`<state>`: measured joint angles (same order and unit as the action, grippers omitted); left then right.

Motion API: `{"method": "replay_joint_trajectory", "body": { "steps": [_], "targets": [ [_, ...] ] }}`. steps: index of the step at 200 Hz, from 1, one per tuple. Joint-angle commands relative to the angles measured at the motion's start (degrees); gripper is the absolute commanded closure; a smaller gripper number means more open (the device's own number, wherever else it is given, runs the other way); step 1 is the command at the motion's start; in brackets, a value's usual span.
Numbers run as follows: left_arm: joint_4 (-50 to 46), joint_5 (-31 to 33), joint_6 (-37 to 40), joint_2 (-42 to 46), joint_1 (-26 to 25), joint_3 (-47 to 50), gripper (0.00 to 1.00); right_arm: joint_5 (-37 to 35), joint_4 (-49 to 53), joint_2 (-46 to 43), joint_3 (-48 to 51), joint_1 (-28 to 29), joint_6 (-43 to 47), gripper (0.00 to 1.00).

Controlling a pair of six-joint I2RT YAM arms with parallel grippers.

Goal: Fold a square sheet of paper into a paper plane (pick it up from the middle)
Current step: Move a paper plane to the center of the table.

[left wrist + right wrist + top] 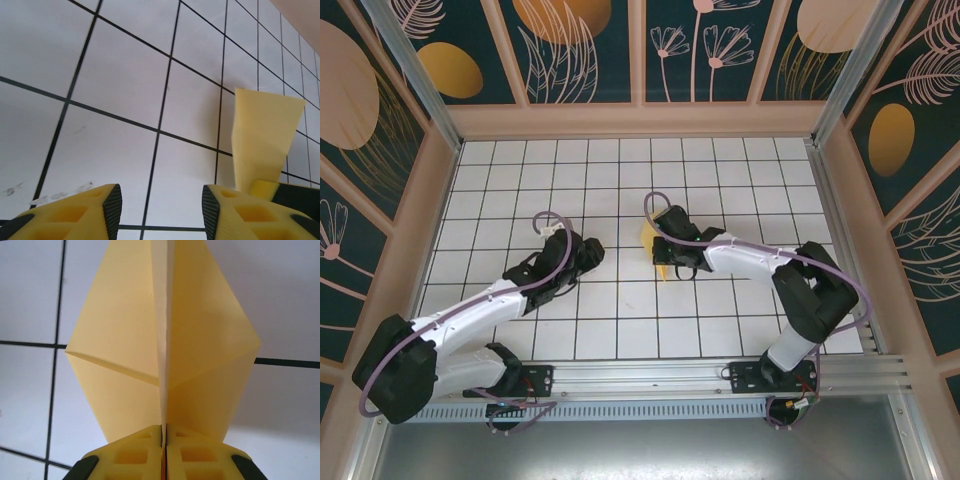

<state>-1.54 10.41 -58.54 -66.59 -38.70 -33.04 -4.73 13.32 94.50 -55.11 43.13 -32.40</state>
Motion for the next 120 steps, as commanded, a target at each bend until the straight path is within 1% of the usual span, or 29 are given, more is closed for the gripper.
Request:
{"method": "replay_joint_trajectory", "body": {
  "steps": [1, 19, 49, 68, 120],
  "targets": [
    [0.1, 2.3, -1.0, 1.1, -0.1, 0.8, 0.51, -5.0, 5.2, 3.1, -3.2, 0.3, -2.3, 0.89],
    [-0.1, 2.4, -1.1, 1.2, -0.1, 1.0, 0.50, -4.9, 5.5, 4.9, -3.9, 0.6, -2.5, 0.89],
    [0.0, 2.3, -1.1, 1.5, -0.1, 1.5, 0.50, -4.4, 5.0, 7.2, -4.0, 1.1, -2.7, 0.85],
    [0.1, 2.1, -1.1, 1.5, -0.1, 1.7, 0.50, -4.3, 4.9, 8.7, -3.8, 1.0, -2.9, 0.81],
    [1.2, 2.0, -1.4, 2.1, -0.1, 2.9, 0.49, -3.6, 4.4, 12.1, -3.7, 1.3, -2.5, 0.79]
  ]
}}
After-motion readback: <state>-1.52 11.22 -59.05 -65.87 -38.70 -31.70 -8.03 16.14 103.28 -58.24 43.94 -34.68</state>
